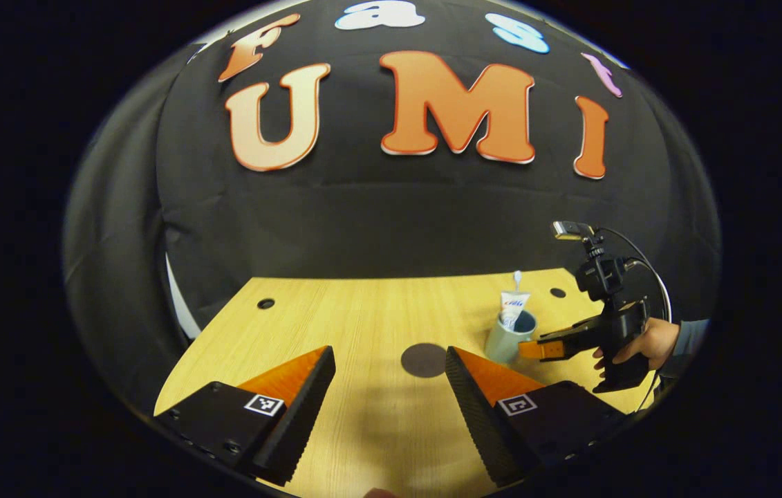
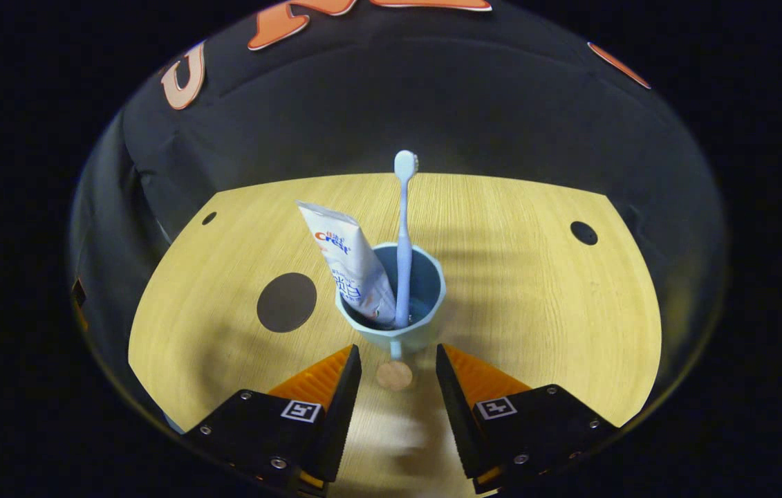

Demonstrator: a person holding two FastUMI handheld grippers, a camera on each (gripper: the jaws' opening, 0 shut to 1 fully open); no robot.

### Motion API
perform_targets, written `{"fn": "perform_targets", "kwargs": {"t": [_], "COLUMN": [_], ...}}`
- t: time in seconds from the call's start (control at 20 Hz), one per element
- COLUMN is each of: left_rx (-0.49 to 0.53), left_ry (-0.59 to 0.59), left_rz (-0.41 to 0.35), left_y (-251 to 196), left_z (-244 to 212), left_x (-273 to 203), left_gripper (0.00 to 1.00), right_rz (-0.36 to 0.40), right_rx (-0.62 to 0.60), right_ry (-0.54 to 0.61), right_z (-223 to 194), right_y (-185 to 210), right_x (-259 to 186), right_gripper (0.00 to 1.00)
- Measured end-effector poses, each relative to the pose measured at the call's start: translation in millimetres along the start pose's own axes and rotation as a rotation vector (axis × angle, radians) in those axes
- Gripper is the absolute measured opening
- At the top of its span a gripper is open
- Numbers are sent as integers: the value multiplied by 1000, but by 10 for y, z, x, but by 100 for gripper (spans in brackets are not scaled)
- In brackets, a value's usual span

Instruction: Put the toothbrush and toothpaste on the desktop into the cup, then pick up the cup and place it on the coaster on the desktop.

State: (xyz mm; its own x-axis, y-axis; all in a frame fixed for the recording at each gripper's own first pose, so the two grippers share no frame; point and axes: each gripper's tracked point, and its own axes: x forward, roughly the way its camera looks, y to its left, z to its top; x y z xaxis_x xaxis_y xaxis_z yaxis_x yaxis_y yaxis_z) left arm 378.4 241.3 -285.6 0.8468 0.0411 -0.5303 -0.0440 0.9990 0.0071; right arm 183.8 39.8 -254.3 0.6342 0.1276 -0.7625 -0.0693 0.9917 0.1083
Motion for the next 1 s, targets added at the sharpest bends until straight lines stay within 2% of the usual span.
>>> {"fn": "perform_targets", "kwargs": {"t": [0.1,0.15,0.2,0.3,0.4,0.5,0.7,1.0], "left_rx": [-23,-34,-45,-56,-49,-24,-1,-6], "left_ry": [52,74,95,123,151,188,209,224], "left_rz": [16,26,33,44,50,47,37,48], "left_y": [88,133,184,237,275,232,171,152], "left_z": [-137,-186,-232,-367,-502,-643,-816,-992], "left_x": [3,-10,-23,-6,-31,-65,-128,-334], "left_gripper": [97,97,97,97,97,97,96,97], "right_rz": [-5,-7,-23,-46,-74,-46,-28,40], "right_rx": [0,-4,-7,-19,-57,-64,-97,-170], "right_ry": [30,36,44,42,33,30,-29,-59], "right_z": [-47,-53,-92,-122,-116,-102,9,94], "right_y": [17,29,11,7,18,46,32,114], "right_x": [103,166,193,203,194,181,133,88], "right_gripper": [67,58,57,35,25,19,17,17]}}
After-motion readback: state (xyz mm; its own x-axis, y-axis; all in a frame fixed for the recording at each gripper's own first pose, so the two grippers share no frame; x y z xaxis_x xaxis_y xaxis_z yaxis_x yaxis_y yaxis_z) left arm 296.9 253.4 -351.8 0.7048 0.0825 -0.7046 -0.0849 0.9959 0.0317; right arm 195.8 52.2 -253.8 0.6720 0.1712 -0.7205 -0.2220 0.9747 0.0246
